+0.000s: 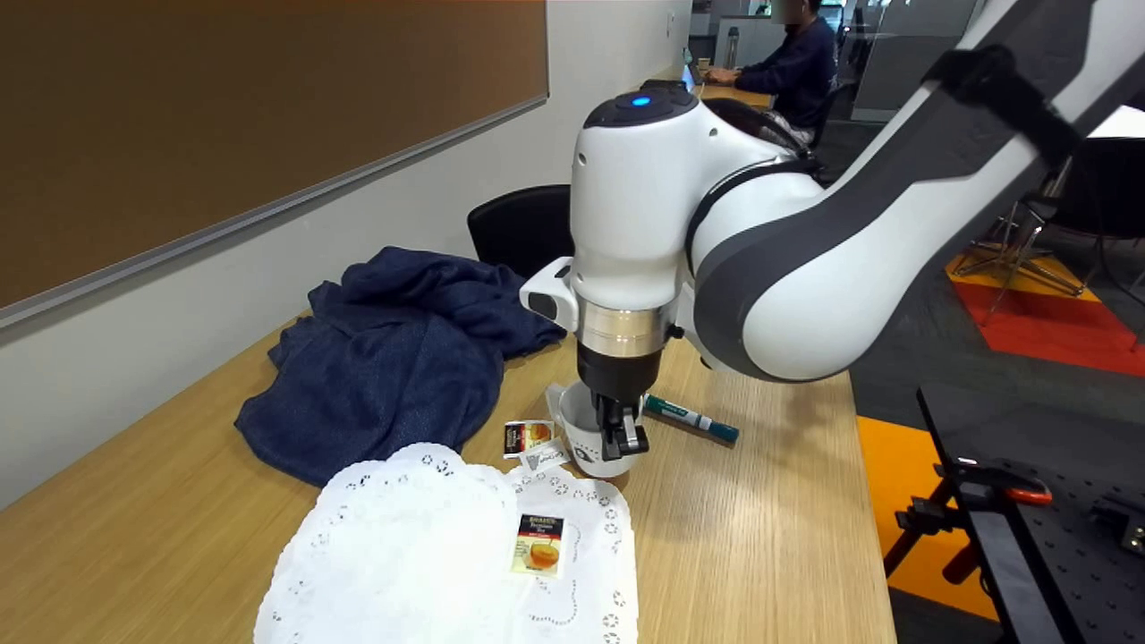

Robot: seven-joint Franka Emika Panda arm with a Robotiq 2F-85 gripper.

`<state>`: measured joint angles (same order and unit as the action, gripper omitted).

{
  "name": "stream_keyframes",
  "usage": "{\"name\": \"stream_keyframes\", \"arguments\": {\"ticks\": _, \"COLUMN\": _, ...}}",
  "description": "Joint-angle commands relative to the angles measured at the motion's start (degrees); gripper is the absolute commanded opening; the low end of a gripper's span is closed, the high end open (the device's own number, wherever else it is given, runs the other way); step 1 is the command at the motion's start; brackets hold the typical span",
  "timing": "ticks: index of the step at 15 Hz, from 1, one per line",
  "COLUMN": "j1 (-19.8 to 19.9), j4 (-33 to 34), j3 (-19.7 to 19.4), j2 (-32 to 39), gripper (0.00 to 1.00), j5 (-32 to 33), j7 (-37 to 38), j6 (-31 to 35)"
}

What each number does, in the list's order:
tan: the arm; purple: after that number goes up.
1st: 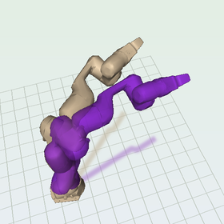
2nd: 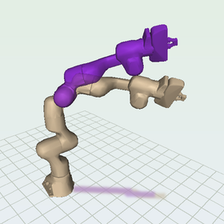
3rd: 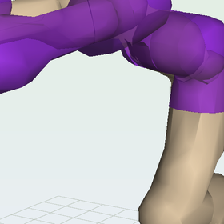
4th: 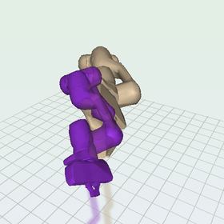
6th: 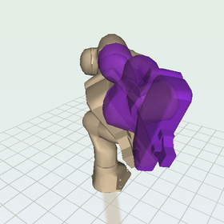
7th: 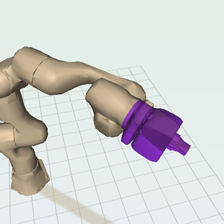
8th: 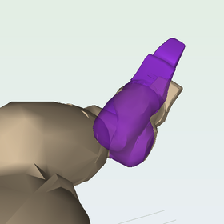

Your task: Move the white mug to the left

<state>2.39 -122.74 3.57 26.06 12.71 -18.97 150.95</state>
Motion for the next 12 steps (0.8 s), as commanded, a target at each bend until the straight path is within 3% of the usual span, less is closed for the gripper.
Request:
{"name": "stream_keyframes", "arguments": {"ticks": 1, "j1": 0.0, "j4": -1.9, "j3": 1.4, "j2": -0.7, "gripper": 0.03, "j5": -1.3, "j7": -1.2, "j6": 3.1}}
{"name": "stream_keyframes", "arguments": {"ticks": 6, "j1": -0.2, "j4": -3.9, "j3": 3.8, "j2": -0.9, "gripper": 0.03, "j5": -1.5, "j7": -1.9, "j6": 7.2}}
{"name": "stream_keyframes", "arguments": {"ticks": 12, "j1": -0.6, "j4": -3.9, "j3": 6.8, "j2": -0.7, "gripper": 0.03, "j5": -1.9, "j7": -2.4, "j6": 7.3}}
